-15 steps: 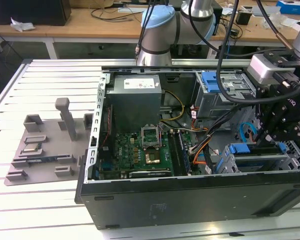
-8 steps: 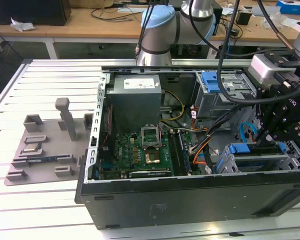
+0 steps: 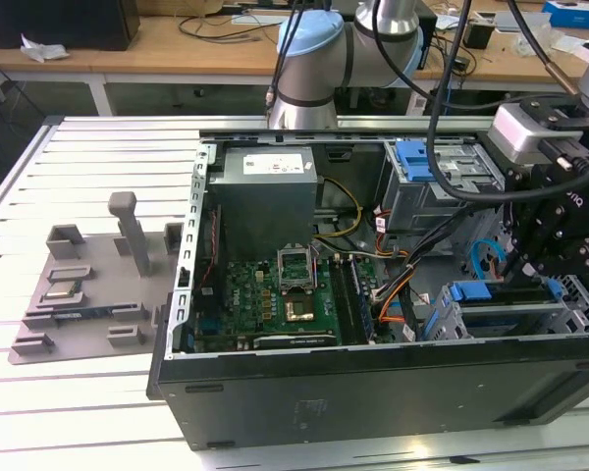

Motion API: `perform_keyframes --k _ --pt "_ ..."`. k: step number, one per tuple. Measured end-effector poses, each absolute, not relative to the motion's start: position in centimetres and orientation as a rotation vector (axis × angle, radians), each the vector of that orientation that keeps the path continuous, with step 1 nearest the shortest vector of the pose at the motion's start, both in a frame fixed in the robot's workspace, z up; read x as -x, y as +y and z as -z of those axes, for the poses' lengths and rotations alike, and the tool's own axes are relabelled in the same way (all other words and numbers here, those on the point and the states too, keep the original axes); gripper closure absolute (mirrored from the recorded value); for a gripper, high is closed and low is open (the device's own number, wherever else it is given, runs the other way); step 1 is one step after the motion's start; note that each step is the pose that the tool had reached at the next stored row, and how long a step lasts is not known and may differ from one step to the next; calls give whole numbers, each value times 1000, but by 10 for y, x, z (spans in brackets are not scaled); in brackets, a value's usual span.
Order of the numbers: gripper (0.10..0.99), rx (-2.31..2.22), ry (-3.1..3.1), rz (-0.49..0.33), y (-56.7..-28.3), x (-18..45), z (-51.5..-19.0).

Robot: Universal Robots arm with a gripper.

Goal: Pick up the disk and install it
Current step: 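Insert the second disk wire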

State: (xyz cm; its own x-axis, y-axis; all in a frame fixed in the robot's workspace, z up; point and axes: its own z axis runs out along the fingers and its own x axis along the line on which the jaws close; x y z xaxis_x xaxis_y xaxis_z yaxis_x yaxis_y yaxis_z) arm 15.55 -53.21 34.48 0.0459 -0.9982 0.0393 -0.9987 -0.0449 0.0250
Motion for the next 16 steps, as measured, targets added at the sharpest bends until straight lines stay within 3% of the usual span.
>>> perform_keyframes --k 11,13,14,16 --pt "925 -2241 -2141 -13 -532 -156 -340" --pt "914 -2240 -2141 -14 -532 -156 -340" --pt "851 -2240 -2141 -14 -533 -156 -340" --pt "851 -2240 -2140 -15 -531 -156 -345"
